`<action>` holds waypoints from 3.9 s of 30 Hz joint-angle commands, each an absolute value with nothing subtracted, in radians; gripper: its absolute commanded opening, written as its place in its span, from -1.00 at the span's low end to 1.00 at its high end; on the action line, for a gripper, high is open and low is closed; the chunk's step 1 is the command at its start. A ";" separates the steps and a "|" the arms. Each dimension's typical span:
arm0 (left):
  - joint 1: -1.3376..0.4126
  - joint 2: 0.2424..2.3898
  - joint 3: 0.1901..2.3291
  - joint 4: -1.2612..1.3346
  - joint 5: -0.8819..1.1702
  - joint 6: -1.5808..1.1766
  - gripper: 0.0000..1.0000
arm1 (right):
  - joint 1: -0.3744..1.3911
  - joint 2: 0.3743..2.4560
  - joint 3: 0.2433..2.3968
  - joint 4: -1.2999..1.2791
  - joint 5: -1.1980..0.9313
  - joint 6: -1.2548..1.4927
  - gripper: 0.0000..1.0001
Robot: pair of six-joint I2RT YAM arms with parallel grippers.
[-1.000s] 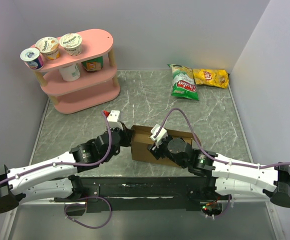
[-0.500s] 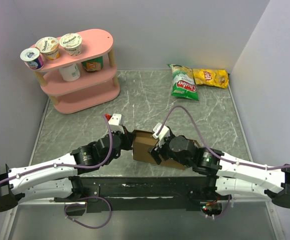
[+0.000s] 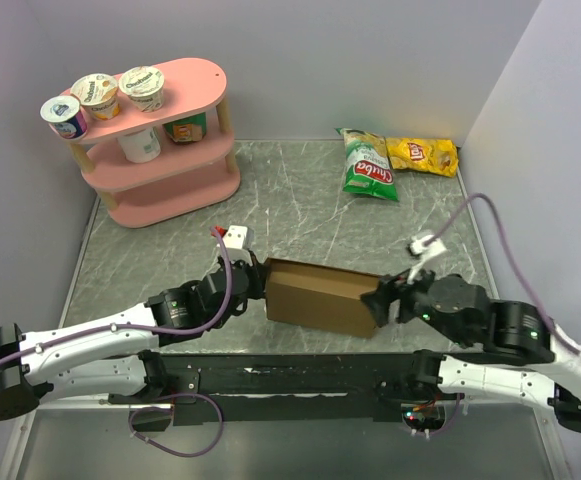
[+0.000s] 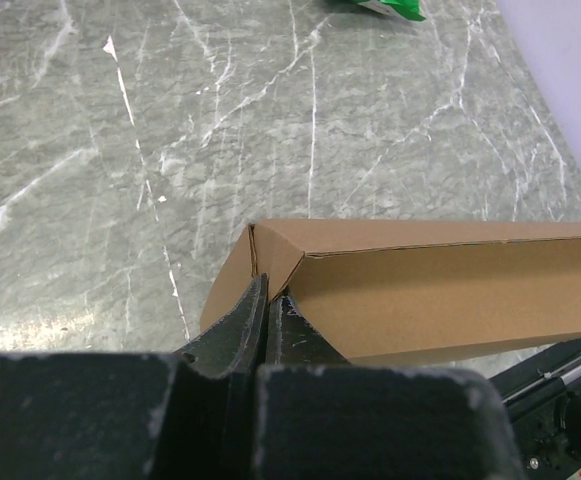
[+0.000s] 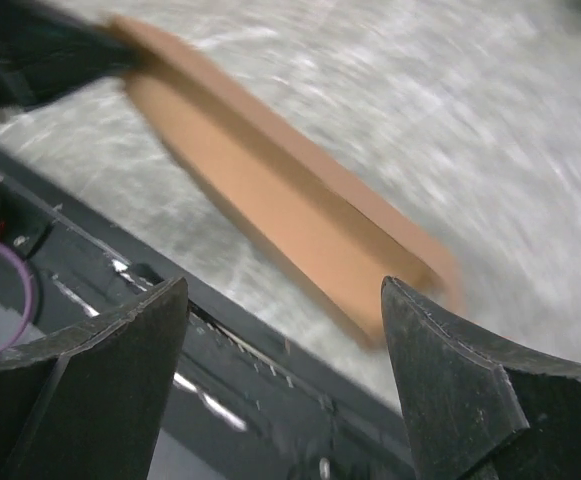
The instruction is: Fold the paper box
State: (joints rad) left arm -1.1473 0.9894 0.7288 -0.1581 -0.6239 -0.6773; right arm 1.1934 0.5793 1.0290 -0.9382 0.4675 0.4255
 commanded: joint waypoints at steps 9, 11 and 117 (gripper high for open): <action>-1.154 1.026 0.712 -0.367 -0.614 -0.684 -0.98 | 1.200 0.491 1.071 -1.373 0.733 0.857 0.61; -1.154 1.025 0.715 -0.368 -0.620 -0.677 -0.98 | 1.200 0.526 1.055 -1.335 0.730 0.841 0.61; -1.422 1.327 0.879 -0.474 -0.858 -0.614 -0.98 | 0.683 0.931 1.167 -0.802 0.296 0.502 -0.90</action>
